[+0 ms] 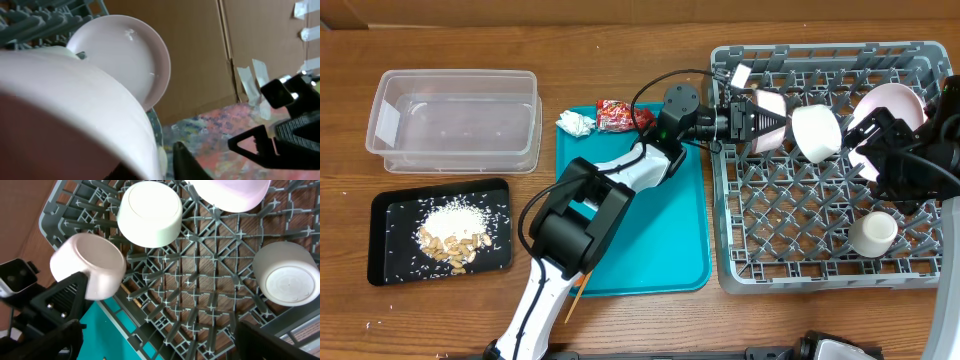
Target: Sort waste into correct bins and load items into the dishwasher
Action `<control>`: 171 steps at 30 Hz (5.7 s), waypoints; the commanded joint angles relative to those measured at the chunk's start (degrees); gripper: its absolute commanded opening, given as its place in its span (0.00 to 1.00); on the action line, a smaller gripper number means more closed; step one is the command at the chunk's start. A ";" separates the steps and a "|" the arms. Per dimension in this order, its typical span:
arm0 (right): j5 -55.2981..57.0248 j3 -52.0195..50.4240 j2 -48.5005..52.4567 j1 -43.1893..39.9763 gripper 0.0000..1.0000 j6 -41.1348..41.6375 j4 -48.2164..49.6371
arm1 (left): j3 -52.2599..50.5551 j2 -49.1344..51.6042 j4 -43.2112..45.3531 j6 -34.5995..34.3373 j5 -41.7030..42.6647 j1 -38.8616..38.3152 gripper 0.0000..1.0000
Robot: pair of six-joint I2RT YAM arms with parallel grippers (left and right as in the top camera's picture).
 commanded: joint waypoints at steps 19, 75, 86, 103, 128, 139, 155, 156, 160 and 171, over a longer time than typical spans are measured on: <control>0.63 0.81 -0.24 -0.15 1.00 0.02 0.07 | 0.66 1.53 0.39 -8.98 3.41 10.34 1.00; 3.13 0.81 -0.24 -0.15 1.00 -0.15 -0.79 | 24.81 -2.54 -26.12 20.26 8.11 11.32 0.45; 3.13 0.81 -0.24 -0.15 1.00 -0.15 -1.33 | 24.81 -2.54 -52.41 41.33 0.13 7.30 0.21; 3.13 0.79 -0.24 -0.15 1.00 -0.15 -2.32 | 24.81 -2.54 -79.38 50.23 -14.14 6.05 0.04; 3.13 0.79 -0.24 -0.15 1.00 -0.17 -3.39 | 28.50 -2.54 -80.52 48.00 -13.84 5.75 0.17; -1.09 0.79 -0.17 0.28 1.00 -5.66 0.13 | 38.51 -2.54 -84.08 48.06 -11.04 5.77 0.42; -7.06 0.81 20.48 11.61 0.82 -0.76 25.99 | 65.99 -15.15 -138.84 55.52 -44.72 15.30 0.93; -7.02 0.81 22.12 11.89 0.81 -0.76 27.02 | 65.99 -16.59 -141.61 55.52 -46.45 16.15 1.00; -7.02 0.81 27.82 12.70 0.77 -0.33 31.36 | 65.64 -21.62 -148.87 56.70 -49.75 19.45 1.00; -6.05 0.79 33.97 13.16 0.50 -0.11 37.68 | 65.40 -27.04 -148.87 58.14 -49.05 20.85 1.00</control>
